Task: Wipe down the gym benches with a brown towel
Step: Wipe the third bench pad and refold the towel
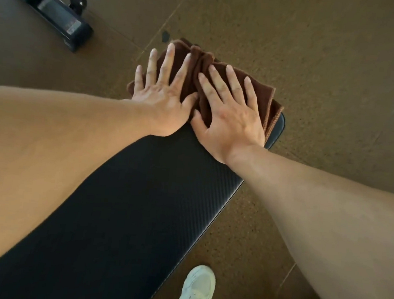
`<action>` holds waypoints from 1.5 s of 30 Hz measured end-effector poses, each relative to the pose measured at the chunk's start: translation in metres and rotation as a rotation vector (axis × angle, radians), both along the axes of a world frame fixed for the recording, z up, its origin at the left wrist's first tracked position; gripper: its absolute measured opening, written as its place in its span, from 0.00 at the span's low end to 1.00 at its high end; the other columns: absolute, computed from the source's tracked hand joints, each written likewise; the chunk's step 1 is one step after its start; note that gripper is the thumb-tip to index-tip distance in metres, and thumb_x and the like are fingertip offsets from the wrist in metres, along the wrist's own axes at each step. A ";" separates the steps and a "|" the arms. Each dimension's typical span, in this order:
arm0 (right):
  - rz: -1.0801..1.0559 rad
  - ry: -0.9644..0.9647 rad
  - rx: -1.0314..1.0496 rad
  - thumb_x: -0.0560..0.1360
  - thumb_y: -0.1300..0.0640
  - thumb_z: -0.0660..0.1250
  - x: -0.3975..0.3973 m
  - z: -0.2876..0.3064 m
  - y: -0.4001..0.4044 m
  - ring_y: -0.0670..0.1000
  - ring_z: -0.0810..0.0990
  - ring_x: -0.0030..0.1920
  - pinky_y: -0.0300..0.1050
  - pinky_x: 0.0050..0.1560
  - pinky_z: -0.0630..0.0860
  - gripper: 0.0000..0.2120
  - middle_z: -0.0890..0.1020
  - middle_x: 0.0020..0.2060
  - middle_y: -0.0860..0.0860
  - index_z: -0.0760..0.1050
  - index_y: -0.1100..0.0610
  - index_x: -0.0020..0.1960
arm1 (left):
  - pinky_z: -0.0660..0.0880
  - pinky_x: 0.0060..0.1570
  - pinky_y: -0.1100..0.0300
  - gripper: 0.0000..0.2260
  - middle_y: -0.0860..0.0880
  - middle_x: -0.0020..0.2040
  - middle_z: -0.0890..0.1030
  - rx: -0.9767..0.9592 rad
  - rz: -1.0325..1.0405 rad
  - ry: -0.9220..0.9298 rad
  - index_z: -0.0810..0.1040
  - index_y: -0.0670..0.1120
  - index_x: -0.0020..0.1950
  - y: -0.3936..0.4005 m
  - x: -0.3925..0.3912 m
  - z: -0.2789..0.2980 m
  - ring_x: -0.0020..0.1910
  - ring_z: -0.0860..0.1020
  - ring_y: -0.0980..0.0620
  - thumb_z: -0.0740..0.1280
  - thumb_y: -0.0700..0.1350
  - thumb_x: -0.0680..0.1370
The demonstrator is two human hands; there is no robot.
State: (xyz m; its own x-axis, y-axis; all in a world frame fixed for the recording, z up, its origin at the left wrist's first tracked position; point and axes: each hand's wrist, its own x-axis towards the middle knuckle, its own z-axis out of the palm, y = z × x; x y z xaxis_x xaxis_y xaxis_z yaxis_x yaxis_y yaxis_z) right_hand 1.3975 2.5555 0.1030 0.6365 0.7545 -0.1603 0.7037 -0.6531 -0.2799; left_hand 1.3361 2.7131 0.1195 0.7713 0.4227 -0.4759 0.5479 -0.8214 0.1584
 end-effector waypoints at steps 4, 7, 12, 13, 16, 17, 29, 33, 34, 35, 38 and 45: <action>-0.001 -0.009 0.013 0.83 0.39 0.49 -0.005 0.006 -0.001 0.51 0.43 0.85 0.56 0.84 0.39 0.32 0.52 0.85 0.46 0.51 0.46 0.85 | 0.35 0.80 0.44 0.31 0.51 0.83 0.32 0.018 0.036 -0.072 0.35 0.57 0.83 -0.011 -0.010 -0.002 0.82 0.32 0.45 0.47 0.62 0.84; -0.001 -0.031 -0.034 0.83 0.39 0.48 -0.011 0.008 -0.001 0.51 0.41 0.85 0.56 0.84 0.38 0.33 0.50 0.85 0.46 0.50 0.45 0.85 | 0.34 0.80 0.45 0.31 0.50 0.83 0.33 0.003 0.039 -0.094 0.35 0.54 0.83 -0.019 -0.023 0.001 0.81 0.32 0.45 0.46 0.61 0.85; 0.002 0.005 -0.098 0.83 0.38 0.46 -0.063 0.011 -0.022 0.50 0.36 0.84 0.56 0.83 0.35 0.32 0.45 0.85 0.45 0.46 0.45 0.85 | 0.30 0.76 0.47 0.31 0.49 0.83 0.33 -0.064 -0.030 -0.148 0.34 0.52 0.83 -0.038 -0.084 0.003 0.81 0.32 0.46 0.47 0.57 0.86; 0.005 0.014 -0.096 0.83 0.38 0.46 -0.081 0.011 -0.029 0.50 0.36 0.84 0.56 0.83 0.35 0.32 0.45 0.85 0.45 0.46 0.44 0.85 | 0.30 0.76 0.48 0.31 0.49 0.83 0.32 -0.074 -0.043 -0.157 0.33 0.52 0.83 -0.043 -0.101 0.003 0.81 0.31 0.46 0.47 0.56 0.86; -0.017 0.041 -0.102 0.84 0.39 0.45 -0.140 0.010 -0.045 0.50 0.35 0.84 0.57 0.83 0.36 0.31 0.45 0.85 0.44 0.45 0.44 0.85 | 0.30 0.77 0.47 0.30 0.49 0.83 0.32 -0.083 -0.067 -0.164 0.33 0.52 0.83 -0.058 -0.158 0.003 0.81 0.31 0.46 0.47 0.56 0.87; -0.031 0.048 -0.109 0.84 0.39 0.44 -0.161 0.009 -0.049 0.50 0.34 0.84 0.58 0.83 0.36 0.31 0.44 0.85 0.44 0.44 0.44 0.85 | 0.30 0.78 0.47 0.30 0.49 0.83 0.32 -0.088 -0.074 -0.164 0.33 0.52 0.83 -0.062 -0.177 0.004 0.81 0.30 0.46 0.46 0.56 0.87; 0.107 0.167 -0.164 0.84 0.39 0.48 -0.408 0.018 -0.066 0.49 0.31 0.83 0.56 0.82 0.32 0.30 0.45 0.84 0.44 0.44 0.44 0.84 | 0.32 0.79 0.46 0.33 0.53 0.80 0.25 -0.198 -0.053 -0.022 0.26 0.54 0.80 -0.070 -0.440 0.027 0.77 0.23 0.51 0.45 0.59 0.85; 0.189 0.128 -0.205 0.85 0.38 0.49 -0.424 0.016 -0.070 0.51 0.37 0.84 0.57 0.82 0.36 0.30 0.50 0.84 0.45 0.48 0.45 0.84 | 0.29 0.78 0.47 0.33 0.54 0.78 0.23 -0.214 -0.043 0.007 0.25 0.56 0.79 -0.066 -0.470 0.026 0.75 0.20 0.52 0.45 0.61 0.84; 0.220 0.108 -0.215 0.85 0.37 0.48 -0.418 0.014 -0.071 0.51 0.38 0.84 0.57 0.82 0.37 0.31 0.50 0.85 0.45 0.48 0.45 0.85 | 0.29 0.77 0.47 0.33 0.55 0.78 0.22 -0.223 -0.039 0.013 0.24 0.56 0.79 -0.065 -0.468 0.025 0.75 0.20 0.52 0.45 0.61 0.84; 0.257 0.088 -0.221 0.85 0.36 0.48 -0.411 0.013 -0.072 0.51 0.39 0.85 0.58 0.82 0.38 0.31 0.50 0.85 0.45 0.47 0.46 0.85 | 0.28 0.77 0.46 0.33 0.55 0.77 0.20 -0.231 -0.038 0.029 0.23 0.57 0.78 -0.064 -0.464 0.024 0.74 0.19 0.52 0.45 0.61 0.84; 0.329 0.065 -0.215 0.85 0.35 0.46 -0.386 0.010 -0.065 0.50 0.38 0.84 0.57 0.82 0.38 0.32 0.48 0.85 0.45 0.45 0.46 0.85 | 0.26 0.76 0.45 0.34 0.54 0.75 0.18 -0.240 -0.031 0.091 0.21 0.57 0.77 -0.056 -0.444 0.022 0.73 0.18 0.48 0.46 0.62 0.85; 0.205 0.032 -0.173 0.84 0.34 0.42 -0.281 0.008 -0.019 0.49 0.31 0.83 0.56 0.82 0.32 0.32 0.37 0.83 0.42 0.39 0.43 0.84 | 0.29 0.76 0.41 0.34 0.49 0.80 0.25 -0.161 -0.055 0.120 0.27 0.57 0.80 -0.006 -0.321 0.018 0.78 0.25 0.42 0.49 0.62 0.85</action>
